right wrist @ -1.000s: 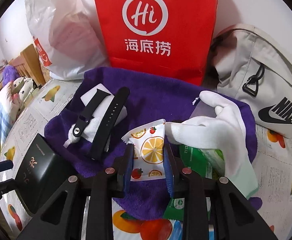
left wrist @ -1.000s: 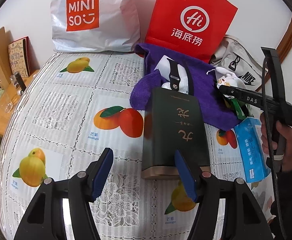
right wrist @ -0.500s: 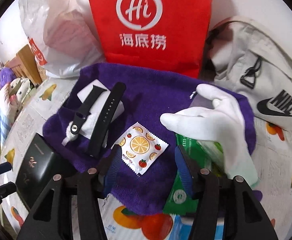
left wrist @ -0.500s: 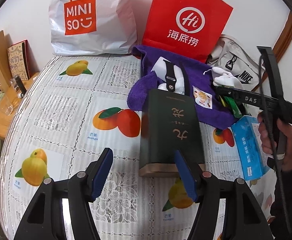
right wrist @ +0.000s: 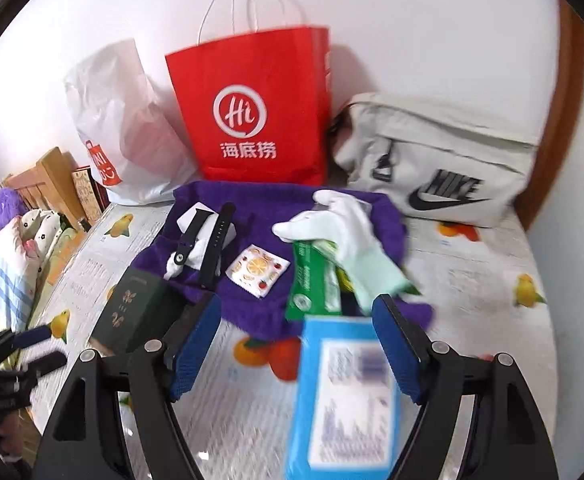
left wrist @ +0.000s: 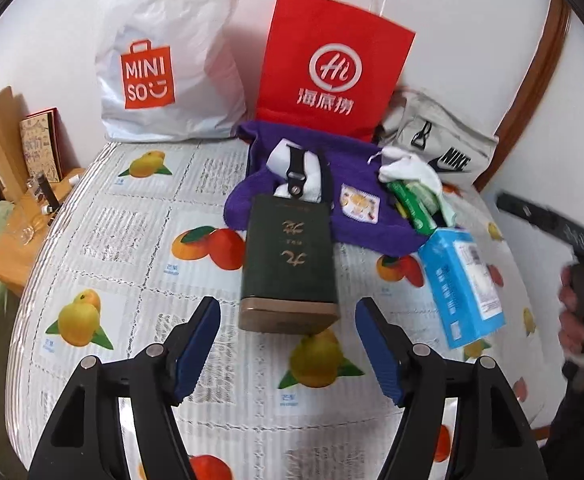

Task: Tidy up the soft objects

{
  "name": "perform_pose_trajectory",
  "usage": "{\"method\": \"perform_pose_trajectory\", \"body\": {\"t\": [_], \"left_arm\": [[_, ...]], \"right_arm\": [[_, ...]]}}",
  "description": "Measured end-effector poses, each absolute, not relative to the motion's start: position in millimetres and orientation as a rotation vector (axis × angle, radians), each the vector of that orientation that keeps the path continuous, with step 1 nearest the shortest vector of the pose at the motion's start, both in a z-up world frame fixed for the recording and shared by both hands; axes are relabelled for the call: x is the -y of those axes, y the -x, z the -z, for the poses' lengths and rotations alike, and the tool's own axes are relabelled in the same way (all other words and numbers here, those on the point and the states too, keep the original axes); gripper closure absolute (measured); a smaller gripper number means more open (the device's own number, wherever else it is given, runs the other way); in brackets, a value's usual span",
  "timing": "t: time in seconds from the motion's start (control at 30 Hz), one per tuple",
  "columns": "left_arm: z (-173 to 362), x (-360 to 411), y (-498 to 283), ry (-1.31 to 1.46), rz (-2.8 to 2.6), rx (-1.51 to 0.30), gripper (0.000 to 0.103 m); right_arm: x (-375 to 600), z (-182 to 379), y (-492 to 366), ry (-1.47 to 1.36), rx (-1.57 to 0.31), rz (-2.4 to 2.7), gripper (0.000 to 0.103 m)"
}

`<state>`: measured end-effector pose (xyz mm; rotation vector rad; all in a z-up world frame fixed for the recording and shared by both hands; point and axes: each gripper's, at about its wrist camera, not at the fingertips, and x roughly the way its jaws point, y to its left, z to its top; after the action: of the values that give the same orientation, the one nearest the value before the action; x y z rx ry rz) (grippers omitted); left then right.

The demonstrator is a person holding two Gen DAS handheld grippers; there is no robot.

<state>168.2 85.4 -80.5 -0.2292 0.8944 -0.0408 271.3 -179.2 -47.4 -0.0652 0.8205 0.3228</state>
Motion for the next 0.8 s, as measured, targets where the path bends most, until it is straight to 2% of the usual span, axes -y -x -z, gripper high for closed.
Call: {"method": "perform_pose_trajectory", "body": {"t": [0.03,0.1,0.17,0.4,0.6,0.7,0.8], "left_arm": [[77,-82,-166,0.22,0.047,-0.893,0.033],[69,-71,-160,0.173,0.036,-0.877,0.031],[63,-63,-155,0.135,0.011,-0.873,0.016],[40,-37,-121,0.086,-0.027,-0.81,0.013],[25,-13,-86,0.06,-0.037,-0.759,0.011],[20,-2,-70,0.041,-0.048,-0.737,0.011],[16,6,-54,0.03,-0.049,-0.714,0.011]], "right_arm": [[185,42,-260,0.071,-0.816,-0.303,0.018],[194,36,-246,0.057,-0.807,-0.29,0.018],[210,27,-224,-0.002,-0.774,-0.294,0.018],[237,18,-173,-0.065,-0.755,-0.257,0.017],[237,21,-120,-0.003,-0.725,-0.235,0.017],[238,21,-90,-0.014,-0.703,-0.259,0.007],[239,21,-70,-0.01,-0.687,-0.261,0.004]]}}
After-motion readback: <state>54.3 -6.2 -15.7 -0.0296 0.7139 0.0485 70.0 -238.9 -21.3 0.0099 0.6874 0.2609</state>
